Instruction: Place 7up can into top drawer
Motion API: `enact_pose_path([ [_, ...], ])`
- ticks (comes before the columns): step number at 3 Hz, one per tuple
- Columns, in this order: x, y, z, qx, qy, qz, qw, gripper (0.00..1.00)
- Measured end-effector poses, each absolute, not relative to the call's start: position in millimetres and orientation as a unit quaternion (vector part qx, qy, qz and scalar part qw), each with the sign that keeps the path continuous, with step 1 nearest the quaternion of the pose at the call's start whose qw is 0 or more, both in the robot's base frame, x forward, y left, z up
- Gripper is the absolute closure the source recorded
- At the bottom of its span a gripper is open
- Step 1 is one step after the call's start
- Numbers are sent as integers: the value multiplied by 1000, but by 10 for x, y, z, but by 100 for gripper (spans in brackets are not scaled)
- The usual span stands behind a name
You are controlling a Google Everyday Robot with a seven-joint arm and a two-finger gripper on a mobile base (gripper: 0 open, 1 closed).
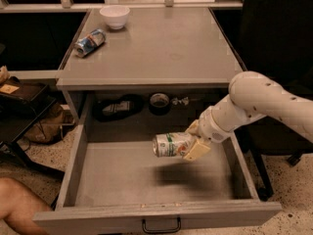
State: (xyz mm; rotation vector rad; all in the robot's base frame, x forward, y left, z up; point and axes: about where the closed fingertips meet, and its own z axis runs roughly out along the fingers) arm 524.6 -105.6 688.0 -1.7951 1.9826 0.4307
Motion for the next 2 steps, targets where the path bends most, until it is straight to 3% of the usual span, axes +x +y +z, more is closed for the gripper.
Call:
enact_pose_path([
  [2,4923,-1149,5997,-623,739,185,181,100],
])
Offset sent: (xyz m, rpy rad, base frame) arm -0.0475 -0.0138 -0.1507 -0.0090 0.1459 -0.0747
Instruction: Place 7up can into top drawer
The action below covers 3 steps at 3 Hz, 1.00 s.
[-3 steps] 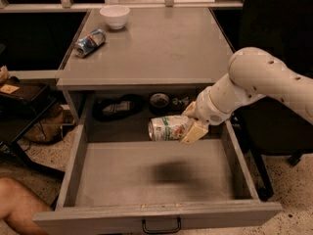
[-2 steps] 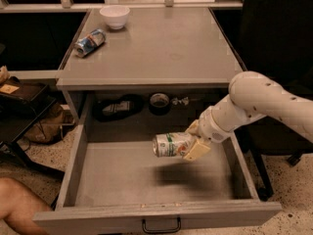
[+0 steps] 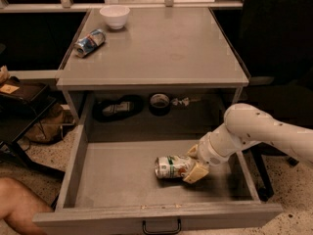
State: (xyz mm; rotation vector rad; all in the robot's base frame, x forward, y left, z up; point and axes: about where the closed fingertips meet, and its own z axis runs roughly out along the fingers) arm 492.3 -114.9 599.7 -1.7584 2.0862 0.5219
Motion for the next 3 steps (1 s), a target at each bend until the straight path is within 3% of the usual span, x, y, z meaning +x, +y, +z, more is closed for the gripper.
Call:
enact_pose_path([
  [1,4923,-1148,5997,-623,739,185,181,100],
  [3,4923,-1148,5997,-623,739,185,181,58],
])
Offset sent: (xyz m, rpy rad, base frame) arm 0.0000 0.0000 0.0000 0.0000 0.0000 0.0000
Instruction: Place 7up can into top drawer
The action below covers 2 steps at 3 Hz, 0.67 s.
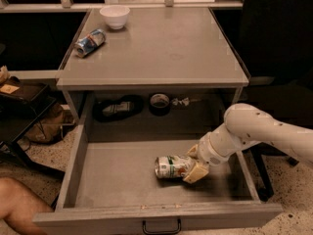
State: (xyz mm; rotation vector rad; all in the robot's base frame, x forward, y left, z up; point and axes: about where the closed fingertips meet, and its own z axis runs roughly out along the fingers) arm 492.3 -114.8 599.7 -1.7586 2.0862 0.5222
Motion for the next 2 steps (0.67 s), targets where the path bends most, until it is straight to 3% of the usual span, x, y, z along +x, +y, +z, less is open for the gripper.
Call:
enact_pose_path([
  [2,4922,-1147,5996,-623,739,185,181,12],
])
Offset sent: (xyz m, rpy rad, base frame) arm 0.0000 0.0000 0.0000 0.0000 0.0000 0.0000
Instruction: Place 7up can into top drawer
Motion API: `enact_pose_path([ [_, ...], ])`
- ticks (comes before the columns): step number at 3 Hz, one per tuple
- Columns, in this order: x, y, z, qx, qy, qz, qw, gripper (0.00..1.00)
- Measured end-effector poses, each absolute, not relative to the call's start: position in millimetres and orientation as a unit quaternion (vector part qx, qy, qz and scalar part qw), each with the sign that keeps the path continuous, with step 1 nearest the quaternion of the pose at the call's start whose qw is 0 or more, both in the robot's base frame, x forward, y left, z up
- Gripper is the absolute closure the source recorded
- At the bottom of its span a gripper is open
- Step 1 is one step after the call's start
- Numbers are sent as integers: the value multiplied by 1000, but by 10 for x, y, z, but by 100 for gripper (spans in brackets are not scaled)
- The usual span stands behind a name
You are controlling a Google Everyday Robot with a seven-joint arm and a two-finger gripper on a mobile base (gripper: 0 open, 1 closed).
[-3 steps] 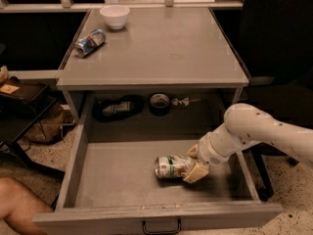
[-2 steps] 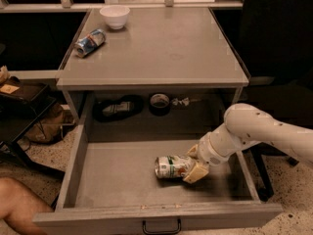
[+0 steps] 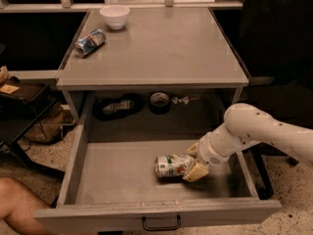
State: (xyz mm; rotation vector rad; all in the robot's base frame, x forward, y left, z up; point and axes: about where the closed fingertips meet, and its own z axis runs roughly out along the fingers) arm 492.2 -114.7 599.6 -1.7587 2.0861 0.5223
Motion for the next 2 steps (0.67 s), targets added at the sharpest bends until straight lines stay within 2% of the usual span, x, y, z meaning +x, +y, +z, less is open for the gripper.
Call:
enact_pose_path([
  [1,4922,-1147,5996,-623,739,185,181,0],
  [2,4922,-1147,5996,-623,739,185,181,0],
])
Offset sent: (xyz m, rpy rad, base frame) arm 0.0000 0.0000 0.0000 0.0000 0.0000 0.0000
